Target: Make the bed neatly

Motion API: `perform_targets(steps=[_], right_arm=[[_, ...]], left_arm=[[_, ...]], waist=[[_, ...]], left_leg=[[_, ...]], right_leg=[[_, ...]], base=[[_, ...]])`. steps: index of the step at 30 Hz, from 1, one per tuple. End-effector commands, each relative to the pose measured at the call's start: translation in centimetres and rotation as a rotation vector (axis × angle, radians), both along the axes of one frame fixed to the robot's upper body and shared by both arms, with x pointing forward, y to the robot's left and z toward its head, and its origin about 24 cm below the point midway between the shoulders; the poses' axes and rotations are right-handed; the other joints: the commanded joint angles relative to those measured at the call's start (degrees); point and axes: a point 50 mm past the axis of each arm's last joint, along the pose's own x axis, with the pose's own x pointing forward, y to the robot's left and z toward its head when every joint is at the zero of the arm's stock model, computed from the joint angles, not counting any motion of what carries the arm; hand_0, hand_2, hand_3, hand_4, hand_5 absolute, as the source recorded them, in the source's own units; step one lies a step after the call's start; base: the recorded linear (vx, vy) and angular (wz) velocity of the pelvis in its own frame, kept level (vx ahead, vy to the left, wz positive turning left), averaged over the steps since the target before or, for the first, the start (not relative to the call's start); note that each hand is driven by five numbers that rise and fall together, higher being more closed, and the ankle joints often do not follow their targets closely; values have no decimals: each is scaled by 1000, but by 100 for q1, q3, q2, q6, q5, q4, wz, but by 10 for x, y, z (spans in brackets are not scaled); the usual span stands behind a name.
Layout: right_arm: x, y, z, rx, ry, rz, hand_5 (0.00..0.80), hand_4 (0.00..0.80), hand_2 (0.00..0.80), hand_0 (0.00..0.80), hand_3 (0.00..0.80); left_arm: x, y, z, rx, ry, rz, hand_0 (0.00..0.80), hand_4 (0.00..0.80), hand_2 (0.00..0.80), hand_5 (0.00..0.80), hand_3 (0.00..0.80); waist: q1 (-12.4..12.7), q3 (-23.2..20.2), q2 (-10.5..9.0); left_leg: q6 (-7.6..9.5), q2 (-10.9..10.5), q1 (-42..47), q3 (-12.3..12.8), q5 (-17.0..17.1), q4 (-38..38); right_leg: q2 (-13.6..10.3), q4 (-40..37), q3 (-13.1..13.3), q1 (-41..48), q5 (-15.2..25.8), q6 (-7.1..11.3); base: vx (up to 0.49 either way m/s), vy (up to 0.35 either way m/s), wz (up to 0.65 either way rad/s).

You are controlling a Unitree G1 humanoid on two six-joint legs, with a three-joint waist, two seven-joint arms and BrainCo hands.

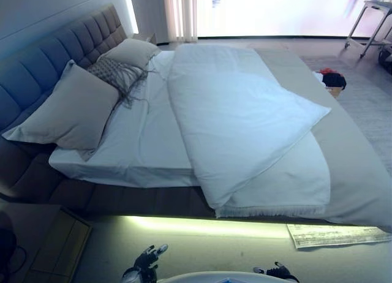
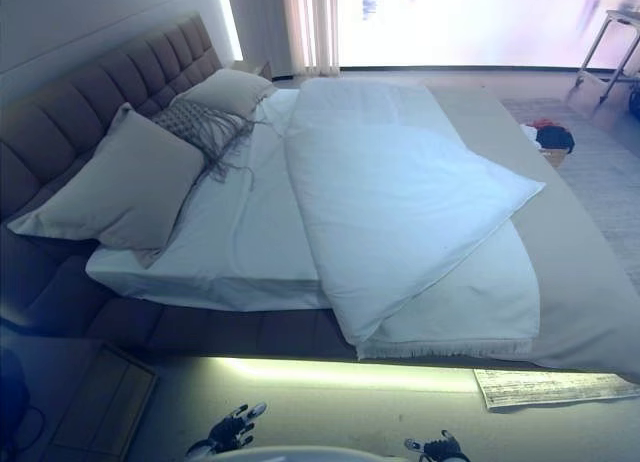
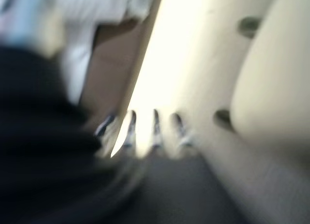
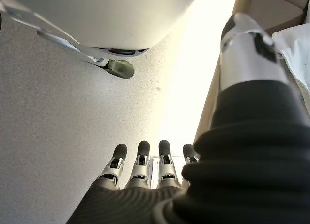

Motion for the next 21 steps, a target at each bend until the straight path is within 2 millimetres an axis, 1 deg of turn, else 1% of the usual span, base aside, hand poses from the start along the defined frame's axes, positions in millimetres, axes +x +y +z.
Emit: perform_targets(steps=[1,9,13,21], right_arm=[[26,20,0,32,-30,46,0,0,0,0,0],[32,19,1,23,-32,68,0,0,0,0,0],[30,21,1,21,-30,69,0,0,0,0,0],[29,22,0,32,-26,56,0,0,0,0,0]], left_arm=[[9,8,0,40,78,-52,0,0,0,0,0],[-5,7,-4,48,201,-99,0,0,0,0,0],[-6,7,-5,61,206,-117,0,0,0,0,0],[0,8,-3,91,161,-113,0,0,0,0,0]], waist=[[35,132,-306],[-43,147,-290],[-60,146,-287],[-79,196,-276]], left_leg=[[309,-352,-157,254,251,-11],[319,-335,-166,333,255,-11],[316,-329,-174,355,263,-11],[318,-319,-175,358,254,-11]], right_leg=[[105,78,253,51,186,-17],[131,82,343,14,206,-23],[131,88,364,-3,211,-24],[145,116,392,-31,188,-47]], base=[[0,0,0],[2,1,-1],[16,-7,-3],[5,-10,0]])
